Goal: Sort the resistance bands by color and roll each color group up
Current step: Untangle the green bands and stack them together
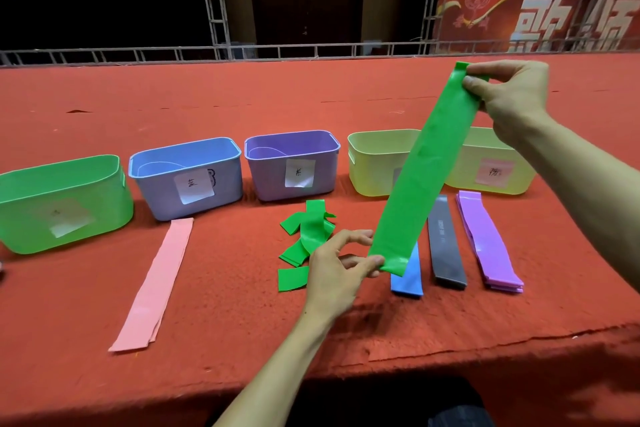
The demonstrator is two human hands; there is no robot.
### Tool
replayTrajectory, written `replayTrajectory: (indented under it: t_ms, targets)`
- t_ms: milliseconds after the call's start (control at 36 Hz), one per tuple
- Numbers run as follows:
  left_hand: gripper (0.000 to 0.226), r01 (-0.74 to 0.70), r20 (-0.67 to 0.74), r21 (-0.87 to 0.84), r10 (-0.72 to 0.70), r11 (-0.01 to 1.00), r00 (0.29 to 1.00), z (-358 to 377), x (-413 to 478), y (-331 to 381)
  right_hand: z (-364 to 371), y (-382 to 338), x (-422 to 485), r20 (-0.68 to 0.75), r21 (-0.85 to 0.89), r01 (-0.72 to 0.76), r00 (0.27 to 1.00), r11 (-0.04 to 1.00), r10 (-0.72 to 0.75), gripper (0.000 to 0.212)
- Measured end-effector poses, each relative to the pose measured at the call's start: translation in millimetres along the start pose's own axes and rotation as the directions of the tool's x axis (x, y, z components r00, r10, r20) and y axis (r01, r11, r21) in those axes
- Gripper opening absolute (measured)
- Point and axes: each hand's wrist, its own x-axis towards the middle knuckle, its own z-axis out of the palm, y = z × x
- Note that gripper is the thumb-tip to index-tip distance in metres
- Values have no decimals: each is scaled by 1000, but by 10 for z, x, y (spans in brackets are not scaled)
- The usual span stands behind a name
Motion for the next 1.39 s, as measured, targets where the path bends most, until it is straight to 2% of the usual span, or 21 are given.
replayTrajectory:
  t_ms: [278, 472, 611, 778, 889, 1000, 1056, 1139, 1333, 1389]
  targets:
    - [30, -22, 37, 54, 20, 998, 999, -63, 10, -57, 4, 7, -24, 0, -31, -24, 1000, 999, 24, 15]
    - [28, 35, 15, 55, -36, 998, 999, -98, 21, -143, 8, 37, -52, 5, -28, -44, 999, 999, 44, 16]
    - [33, 4, 50, 191, -14, 982, 999, -113, 33, -286, 103, 100, -267, 73, -38, -22, 997, 999, 25, 16]
    - [31, -35, 208, 491, -78, 870, 975, -367, 48, -624, 241, 254, -765, 266, -35, 5, 964, 999, 4, 18]
    - [11, -51, 139, 649, -53, 759, 989, -720, 120, -711, 289, 388, -1010, 332, -42, -14, 943, 999, 27, 18]
    - [9, -82, 101, 775, 5, 626, 995, -1085, 210, -736, 316, 429, -1115, 361, -54, -2, 932, 999, 21, 20]
    - [13, -120, 121, 803, 37, 584, 992, -1215, 230, -741, 324, 410, -1139, 368, -54, 24, 930, 998, -2, 20]
    - [21, -155, 136, 797, 77, 584, 988, -1349, 233, -754, 318, 396, -1143, 370, -65, 42, 929, 997, -15, 21]
    - [20, -94, 120, 838, -14, 538, 993, -1521, 192, -894, 334, 361, -1150, 389, -49, 42, 921, 998, -19, 22]
    - [19, -114, 153, 845, -32, 522, 988, -1512, 187, -909, 344, 344, -1155, 396, -37, 39, 918, 999, -21, 24]
